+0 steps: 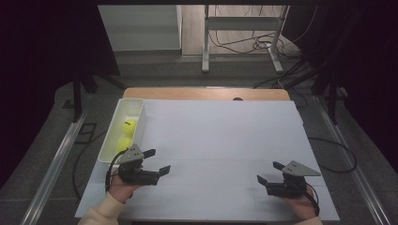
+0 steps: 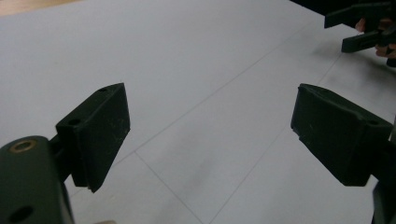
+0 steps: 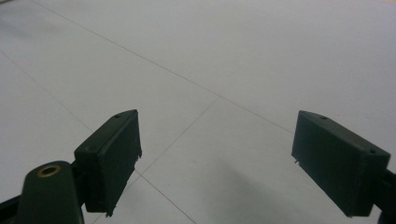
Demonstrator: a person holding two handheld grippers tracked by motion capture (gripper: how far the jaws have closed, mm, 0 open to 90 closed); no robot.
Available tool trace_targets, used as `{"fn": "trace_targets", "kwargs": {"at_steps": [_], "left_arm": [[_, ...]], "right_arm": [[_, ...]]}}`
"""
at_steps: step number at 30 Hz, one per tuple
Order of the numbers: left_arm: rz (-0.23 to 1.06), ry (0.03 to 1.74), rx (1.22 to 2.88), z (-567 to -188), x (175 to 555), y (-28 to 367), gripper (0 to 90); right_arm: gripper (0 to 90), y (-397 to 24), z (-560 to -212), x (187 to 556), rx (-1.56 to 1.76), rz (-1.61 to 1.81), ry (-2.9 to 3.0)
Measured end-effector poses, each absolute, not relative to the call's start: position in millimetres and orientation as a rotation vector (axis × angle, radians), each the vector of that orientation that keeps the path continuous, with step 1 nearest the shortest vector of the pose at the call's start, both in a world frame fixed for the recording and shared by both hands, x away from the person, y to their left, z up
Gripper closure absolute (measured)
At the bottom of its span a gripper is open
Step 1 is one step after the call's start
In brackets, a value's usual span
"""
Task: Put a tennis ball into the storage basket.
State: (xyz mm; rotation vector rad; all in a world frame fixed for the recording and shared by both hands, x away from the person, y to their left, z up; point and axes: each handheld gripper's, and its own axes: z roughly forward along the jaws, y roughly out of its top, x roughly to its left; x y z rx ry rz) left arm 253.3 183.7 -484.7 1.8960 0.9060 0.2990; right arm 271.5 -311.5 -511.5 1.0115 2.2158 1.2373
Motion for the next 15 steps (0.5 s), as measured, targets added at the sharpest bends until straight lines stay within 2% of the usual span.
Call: {"fn": "trace_targets", "kwargs": {"at_steps": [15], "left_arm": [[0.305,0.963,1.896,-506,240,203,12.2]], "right_arm": [[16.0,-306,-510,269,1.002,1.294,2.237]]}}
